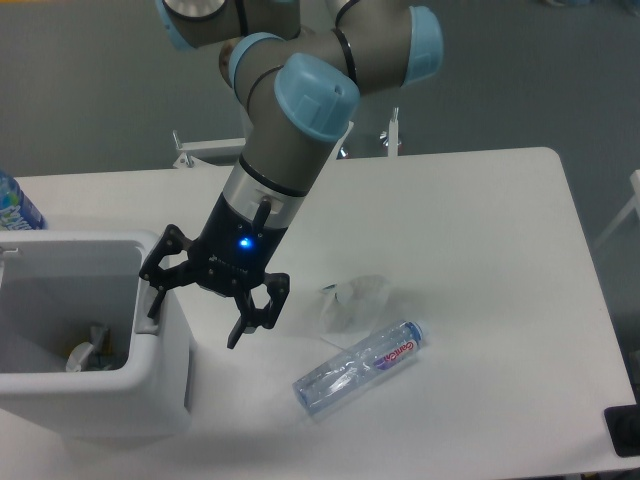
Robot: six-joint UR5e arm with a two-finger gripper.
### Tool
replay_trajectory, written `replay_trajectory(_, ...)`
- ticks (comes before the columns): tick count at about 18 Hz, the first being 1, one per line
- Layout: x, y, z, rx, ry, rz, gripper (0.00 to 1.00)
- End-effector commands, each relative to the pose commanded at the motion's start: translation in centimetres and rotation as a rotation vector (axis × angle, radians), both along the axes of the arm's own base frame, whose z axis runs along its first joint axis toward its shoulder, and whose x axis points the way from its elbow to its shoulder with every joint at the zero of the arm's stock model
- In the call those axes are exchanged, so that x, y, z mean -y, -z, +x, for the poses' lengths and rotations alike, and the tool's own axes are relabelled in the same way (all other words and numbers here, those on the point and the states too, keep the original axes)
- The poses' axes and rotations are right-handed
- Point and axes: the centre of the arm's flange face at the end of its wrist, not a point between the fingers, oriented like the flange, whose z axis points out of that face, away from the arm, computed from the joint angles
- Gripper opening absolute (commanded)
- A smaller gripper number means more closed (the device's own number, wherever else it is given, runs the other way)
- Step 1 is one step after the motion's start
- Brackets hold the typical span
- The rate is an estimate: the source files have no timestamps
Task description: Open the trash can
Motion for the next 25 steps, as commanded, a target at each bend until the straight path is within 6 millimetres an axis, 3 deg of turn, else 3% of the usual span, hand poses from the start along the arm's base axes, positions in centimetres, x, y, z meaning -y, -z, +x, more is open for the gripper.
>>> replay_trajectory(5, 3.9, 0.4, -6.5, -0.092, -0.032, -0.001, 1.0)
replay_trajectory(8, 6.8, 3.9, -12.0, -0.228, -0.131, -0.202, 1.0)
replay_trajectory(11, 9.7, 5.3, -16.1, -0.297, -0.207, -0.317, 1.0)
replay_trajectory(15, 11.2, 8.1, -20.2, -0.441, -0.032, -0.407, 1.0)
replay_trajectory(19, 11.4, 10.7, -22.4, -0.536, 0.099, -0.538, 1.0)
replay_trajectory(22, 11.8, 12.1, -22.3, -0.557, 0.179, -0.617, 1.0)
replay_trajectory(25, 12.1, 12.2, -22.2, -0.567, 0.216, -0.642, 1.0)
